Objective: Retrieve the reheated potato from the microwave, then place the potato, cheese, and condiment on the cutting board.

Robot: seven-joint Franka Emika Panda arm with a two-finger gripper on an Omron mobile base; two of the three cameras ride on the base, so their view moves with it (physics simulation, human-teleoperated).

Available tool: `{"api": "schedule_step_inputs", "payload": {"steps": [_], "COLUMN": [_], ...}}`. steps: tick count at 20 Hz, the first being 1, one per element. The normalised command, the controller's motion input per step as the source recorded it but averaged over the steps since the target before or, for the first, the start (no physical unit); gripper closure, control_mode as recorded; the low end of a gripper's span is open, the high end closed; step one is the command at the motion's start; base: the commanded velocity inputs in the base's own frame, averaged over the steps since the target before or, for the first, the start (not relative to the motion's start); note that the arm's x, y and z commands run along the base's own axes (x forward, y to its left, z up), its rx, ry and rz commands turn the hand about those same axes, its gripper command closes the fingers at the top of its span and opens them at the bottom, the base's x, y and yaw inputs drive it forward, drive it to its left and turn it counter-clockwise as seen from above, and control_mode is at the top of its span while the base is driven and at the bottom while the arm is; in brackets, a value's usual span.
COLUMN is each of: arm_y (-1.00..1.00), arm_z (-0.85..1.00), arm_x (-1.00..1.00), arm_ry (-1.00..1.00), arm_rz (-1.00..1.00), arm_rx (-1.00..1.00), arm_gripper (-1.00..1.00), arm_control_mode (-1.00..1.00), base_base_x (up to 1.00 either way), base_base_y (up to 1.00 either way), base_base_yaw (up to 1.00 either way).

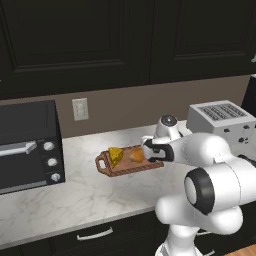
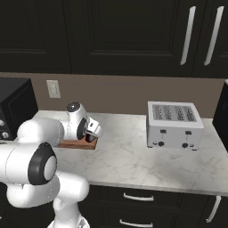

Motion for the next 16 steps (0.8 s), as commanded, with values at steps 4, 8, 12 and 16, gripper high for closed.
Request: {"api": "schedule_step_inputs", "payload": {"steps": [4,8,12,16], "arm_y": [0.07,0.02,0.05,0.03], "arm_z": [-0.26,-0.31,-0.21,-0.22], "arm_x": [0.16,0.11,0.12,0.06], "arm_ry": [0.00,0.00,0.00,0.00], "arm_rz": [0.04,0.04,0.04,0.05], "arm_rx": [0.00,0.00,0.00,0.00], "arm_gripper": [1.00,1.00,1.00,1.00], "arm_control_mode": [-1.00,-1.00,-1.00,-1.00], "base_base_x": [0.00,0.00,0.00,0.00], "base_base_y": [0.00,0.00,0.00,0.00], "base_base_yaw": [0.00,0.00,0.00,0.00]}}
